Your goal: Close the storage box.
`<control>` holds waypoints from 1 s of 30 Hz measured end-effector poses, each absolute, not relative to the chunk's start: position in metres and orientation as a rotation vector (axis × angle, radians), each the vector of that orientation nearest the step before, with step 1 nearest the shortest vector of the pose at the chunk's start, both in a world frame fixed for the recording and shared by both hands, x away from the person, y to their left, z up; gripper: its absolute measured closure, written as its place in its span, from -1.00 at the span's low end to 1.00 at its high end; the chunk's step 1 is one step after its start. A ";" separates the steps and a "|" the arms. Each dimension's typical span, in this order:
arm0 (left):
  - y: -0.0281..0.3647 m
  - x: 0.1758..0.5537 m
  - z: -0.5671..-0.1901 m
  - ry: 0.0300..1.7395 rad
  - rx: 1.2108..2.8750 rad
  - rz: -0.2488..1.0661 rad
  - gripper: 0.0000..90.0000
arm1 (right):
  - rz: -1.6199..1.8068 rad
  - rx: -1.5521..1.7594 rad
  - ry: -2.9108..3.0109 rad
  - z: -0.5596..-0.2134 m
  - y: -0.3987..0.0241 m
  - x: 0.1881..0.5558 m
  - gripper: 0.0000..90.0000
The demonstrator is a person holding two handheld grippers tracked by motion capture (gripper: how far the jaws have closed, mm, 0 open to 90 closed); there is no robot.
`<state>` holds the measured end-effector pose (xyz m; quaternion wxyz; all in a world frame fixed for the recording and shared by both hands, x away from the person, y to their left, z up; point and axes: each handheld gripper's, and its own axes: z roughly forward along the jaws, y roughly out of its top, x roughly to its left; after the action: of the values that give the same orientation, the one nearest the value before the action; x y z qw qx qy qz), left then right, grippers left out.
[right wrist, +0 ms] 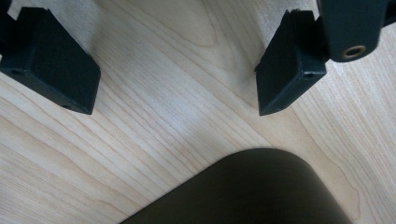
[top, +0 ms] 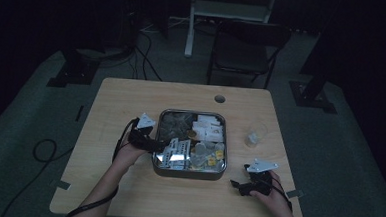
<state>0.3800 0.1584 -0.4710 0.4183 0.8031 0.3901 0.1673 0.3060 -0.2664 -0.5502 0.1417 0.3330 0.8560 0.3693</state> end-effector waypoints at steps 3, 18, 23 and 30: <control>0.167 0.379 -0.474 1.003 1.998 0.409 -0.96 | 1.066 0.961 2.471 -0.550 -0.266 0.306 -0.70; 0.208 0.365 -0.489 1.090 1.945 0.474 -0.96 | 1.066 0.962 2.470 -0.550 -0.266 0.306 -0.70; 0.222 0.362 -0.496 1.136 1.930 0.495 -0.96 | 1.066 0.961 2.471 -0.550 -0.266 0.306 -0.70; 0.237 0.355 -0.506 1.197 1.918 0.548 -0.96 | 1.067 0.961 2.470 -0.550 -0.266 0.306 -0.70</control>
<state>0.3547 0.2368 -0.5059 0.3965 0.7571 0.4722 0.2162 0.3060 -0.2663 -0.5503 0.1419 0.3331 0.8557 0.3697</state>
